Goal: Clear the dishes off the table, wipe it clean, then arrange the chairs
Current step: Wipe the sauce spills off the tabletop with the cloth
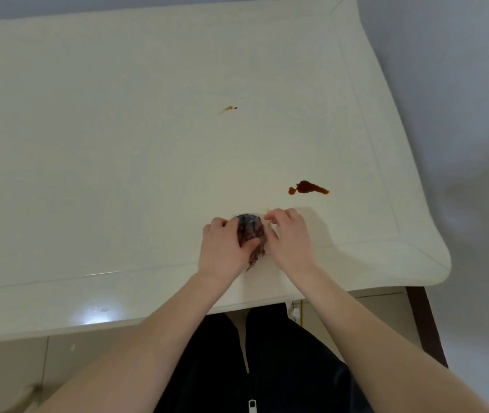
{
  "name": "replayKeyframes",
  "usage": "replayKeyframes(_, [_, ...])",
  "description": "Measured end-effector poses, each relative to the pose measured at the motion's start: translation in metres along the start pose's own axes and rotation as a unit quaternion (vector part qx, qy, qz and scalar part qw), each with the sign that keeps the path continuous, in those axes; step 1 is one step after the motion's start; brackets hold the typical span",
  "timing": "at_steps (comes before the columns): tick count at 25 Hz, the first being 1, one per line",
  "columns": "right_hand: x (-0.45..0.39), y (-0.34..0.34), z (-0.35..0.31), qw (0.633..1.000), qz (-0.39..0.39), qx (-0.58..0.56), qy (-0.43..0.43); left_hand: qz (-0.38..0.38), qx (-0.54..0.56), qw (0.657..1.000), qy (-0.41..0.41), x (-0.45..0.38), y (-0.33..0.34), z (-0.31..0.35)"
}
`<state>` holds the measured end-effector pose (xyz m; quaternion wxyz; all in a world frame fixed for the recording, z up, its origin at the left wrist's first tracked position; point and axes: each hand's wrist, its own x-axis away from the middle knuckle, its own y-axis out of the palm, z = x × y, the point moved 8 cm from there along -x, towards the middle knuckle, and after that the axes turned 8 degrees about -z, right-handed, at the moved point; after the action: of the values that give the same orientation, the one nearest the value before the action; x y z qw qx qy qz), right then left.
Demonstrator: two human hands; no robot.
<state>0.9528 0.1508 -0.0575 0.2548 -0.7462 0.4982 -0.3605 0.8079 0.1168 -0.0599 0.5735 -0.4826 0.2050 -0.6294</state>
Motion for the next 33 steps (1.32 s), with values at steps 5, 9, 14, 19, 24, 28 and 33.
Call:
replayKeyframes(5, [0.01,-0.05,0.089,0.998,0.019,0.011,0.054,-0.087,-0.124,0.966,0.209,-0.023,0.048,0.073])
replayKeyframes(9, [0.014,-0.076,0.117,0.996,0.044,0.029,0.071,0.028,-0.219,0.965,0.145,-0.075,-0.002,0.055])
replayKeyframes(14, [0.005,-0.07,0.117,0.992,0.01,0.111,0.052,-0.017,-0.174,0.978,0.114,-0.03,0.039,0.074])
replayKeyframes(19, [0.007,-0.062,0.117,0.986,-0.037,0.16,0.028,0.003,-0.254,0.941,0.222,-0.018,0.044,0.078])
replayKeyframes(24, [0.003,-0.073,0.122,0.989,-0.039,0.141,0.02,0.041,-0.265,0.963,-0.011,-0.093,-0.012,0.043])
replayKeyframes(28, [-0.019,-0.085,0.128,0.99,-0.006,0.138,0.04,-0.029,-0.21,0.972,0.107,-0.04,0.034,0.078])
replayKeyframes(33, [-0.036,-0.088,0.13,0.985,-0.018,0.169,0.033,-0.028,-0.128,0.984,0.122,-0.046,0.015,0.081])
